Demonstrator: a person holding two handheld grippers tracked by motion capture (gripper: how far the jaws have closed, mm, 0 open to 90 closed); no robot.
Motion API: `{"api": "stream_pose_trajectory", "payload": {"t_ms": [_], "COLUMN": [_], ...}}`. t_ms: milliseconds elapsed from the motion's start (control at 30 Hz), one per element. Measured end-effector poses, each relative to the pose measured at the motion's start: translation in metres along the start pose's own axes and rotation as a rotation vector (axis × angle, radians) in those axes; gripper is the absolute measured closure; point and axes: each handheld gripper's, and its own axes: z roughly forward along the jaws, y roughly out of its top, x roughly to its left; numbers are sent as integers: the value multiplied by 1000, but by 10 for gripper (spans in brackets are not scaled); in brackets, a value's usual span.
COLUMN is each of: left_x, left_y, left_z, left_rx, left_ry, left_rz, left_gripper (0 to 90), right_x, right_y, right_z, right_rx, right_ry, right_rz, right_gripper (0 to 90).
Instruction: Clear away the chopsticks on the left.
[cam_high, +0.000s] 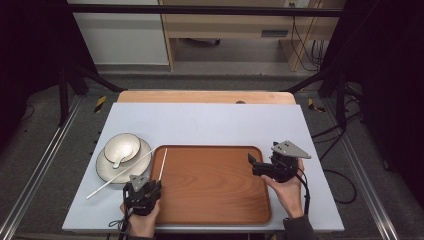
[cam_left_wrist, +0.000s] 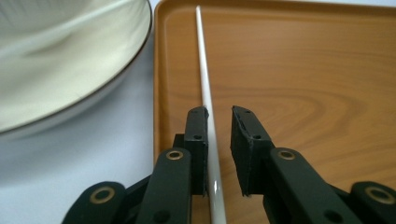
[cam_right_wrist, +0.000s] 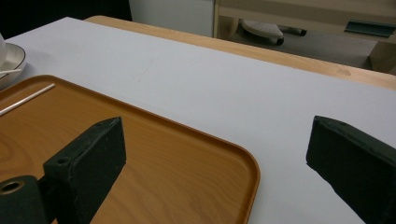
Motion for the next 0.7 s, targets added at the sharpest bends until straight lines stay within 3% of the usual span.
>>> {"api": "stream_pose_trajectory", "payload": {"t_ms": [200,333,433,533,700], "left_x": [0,1,3,8,17], "left_y": [16,28,37,44,52], "left_z": [-14,-19,-21,-23,-26], "left_rx": [-63,-92,-90,-71,-58], "left_ry": [-85,-110,-135,-194,-236], "left_rz": [80,125,187,232,285], "left_gripper": [654,575,505,441,370], "right_x": [0,0,0,0,0], "right_y": [0,0,0,0,0], "right_z": [-1,-1,0,0,0], "right_rx": [-1,-1,0,-1,4], "right_ry": [0,-1,0,0,1], "right_rz": [2,3,7,3,-2], "right_gripper": [50,50,50,50,50]}}
